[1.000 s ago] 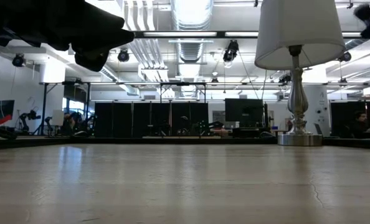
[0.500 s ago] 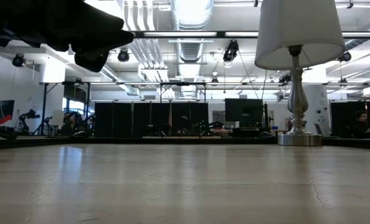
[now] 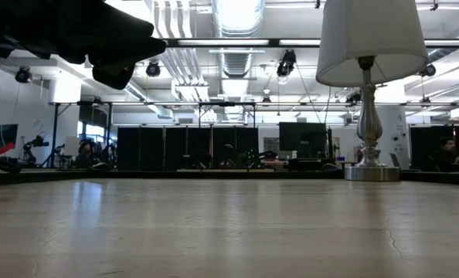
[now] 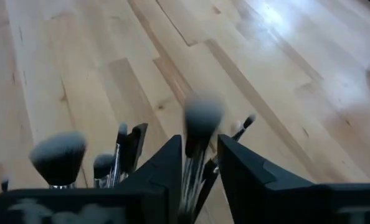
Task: Put items in baskets/containers
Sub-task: Put the powder brush into the transparent organizer, then return to Home Position
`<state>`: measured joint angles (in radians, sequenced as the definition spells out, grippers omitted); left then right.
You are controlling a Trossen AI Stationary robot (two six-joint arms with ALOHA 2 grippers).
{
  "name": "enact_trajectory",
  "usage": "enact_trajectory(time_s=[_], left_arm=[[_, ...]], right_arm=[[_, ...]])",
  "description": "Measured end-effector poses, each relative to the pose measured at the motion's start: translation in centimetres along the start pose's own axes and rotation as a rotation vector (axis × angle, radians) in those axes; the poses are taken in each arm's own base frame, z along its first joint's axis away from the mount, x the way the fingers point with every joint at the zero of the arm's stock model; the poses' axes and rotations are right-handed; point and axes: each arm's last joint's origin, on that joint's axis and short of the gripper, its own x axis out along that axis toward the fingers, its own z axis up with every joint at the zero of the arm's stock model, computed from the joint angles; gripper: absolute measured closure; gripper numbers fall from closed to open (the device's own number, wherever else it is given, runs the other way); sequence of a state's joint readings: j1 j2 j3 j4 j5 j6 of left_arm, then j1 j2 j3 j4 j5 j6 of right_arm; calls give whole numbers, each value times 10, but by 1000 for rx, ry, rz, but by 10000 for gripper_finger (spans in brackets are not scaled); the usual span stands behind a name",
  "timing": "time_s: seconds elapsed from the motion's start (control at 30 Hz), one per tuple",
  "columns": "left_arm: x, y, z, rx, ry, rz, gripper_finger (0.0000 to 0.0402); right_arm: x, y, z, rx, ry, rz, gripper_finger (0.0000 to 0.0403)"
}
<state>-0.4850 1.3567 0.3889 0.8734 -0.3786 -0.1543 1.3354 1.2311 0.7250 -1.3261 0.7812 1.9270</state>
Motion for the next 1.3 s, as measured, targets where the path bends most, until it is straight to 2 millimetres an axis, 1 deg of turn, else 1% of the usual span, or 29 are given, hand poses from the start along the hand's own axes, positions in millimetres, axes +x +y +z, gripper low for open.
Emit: enact_trajectory(time_s=[0.17,0.3,0.37,0.43,0.53,0.6,0.7,0.73,0.8,1.0,1.17,1.3], left_arm=[[0,0,0,-1,-1,1,269],[1,2,1,-8,-4,16,272],[2,4,1,-11,-7,26,282],[1,7,3,-14,-12,35,304],[0,12,5,-11,3,52,355],[-1,16,6,-10,15,56,388],[-2,17,9,-13,14,49,394],[-2,17,9,-11,14,48,395],[-2,17,8,-6,19,47,399],[-2,18,8,-4,23,50,401],[-2,18,7,3,32,51,401],[-2,18,7,3,32,52,401]], right_arm=[[-1,2,0,8,5,-2,287],[-7,4,6,26,13,20,278],[-12,6,11,36,17,29,276],[-19,8,17,40,18,41,278],[-25,10,23,32,34,47,301],[-28,11,23,37,113,25,329],[-31,11,21,71,257,-17,379],[-32,11,20,83,282,-26,386],[-30,10,19,101,297,-39,390],[-13,6,13,101,291,-94,394],[0,6,10,96,366,-125,394],[8,7,11,82,381,-125,395]])
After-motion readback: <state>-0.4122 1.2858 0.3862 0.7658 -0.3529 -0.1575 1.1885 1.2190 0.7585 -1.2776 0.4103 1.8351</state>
